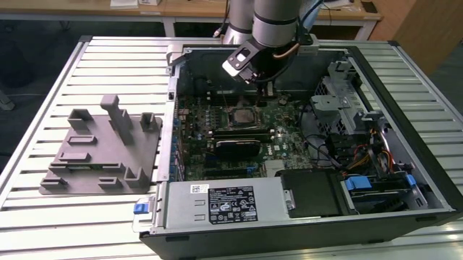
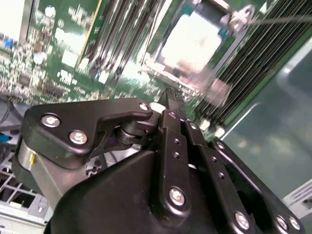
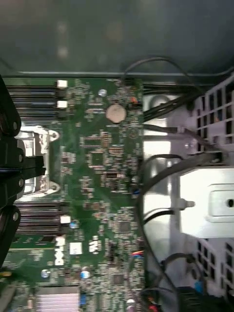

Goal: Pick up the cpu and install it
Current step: 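Close the cpu cover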

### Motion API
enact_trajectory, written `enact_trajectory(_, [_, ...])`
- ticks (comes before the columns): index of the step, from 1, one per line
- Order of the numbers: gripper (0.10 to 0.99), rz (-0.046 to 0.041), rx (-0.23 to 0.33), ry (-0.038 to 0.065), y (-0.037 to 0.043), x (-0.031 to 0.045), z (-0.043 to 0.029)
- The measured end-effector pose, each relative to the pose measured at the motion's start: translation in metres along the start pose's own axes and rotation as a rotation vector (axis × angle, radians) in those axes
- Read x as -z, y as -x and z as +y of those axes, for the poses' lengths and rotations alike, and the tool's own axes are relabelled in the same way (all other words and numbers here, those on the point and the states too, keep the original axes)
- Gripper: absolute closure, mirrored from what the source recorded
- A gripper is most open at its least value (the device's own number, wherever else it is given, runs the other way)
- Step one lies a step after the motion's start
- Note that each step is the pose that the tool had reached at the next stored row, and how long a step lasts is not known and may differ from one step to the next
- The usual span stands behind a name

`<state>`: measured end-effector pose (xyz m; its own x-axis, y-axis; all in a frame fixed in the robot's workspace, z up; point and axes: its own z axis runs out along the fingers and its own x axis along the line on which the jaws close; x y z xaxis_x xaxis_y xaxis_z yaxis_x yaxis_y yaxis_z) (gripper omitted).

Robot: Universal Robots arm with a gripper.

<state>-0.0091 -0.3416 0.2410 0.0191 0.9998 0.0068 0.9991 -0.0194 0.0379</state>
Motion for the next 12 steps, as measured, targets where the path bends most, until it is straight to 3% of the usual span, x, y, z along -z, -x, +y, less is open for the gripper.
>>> enact_trajectory(12, [0.980, 0.0004, -0.002, 0.001, 0.0007, 0.0002, -0.0379])
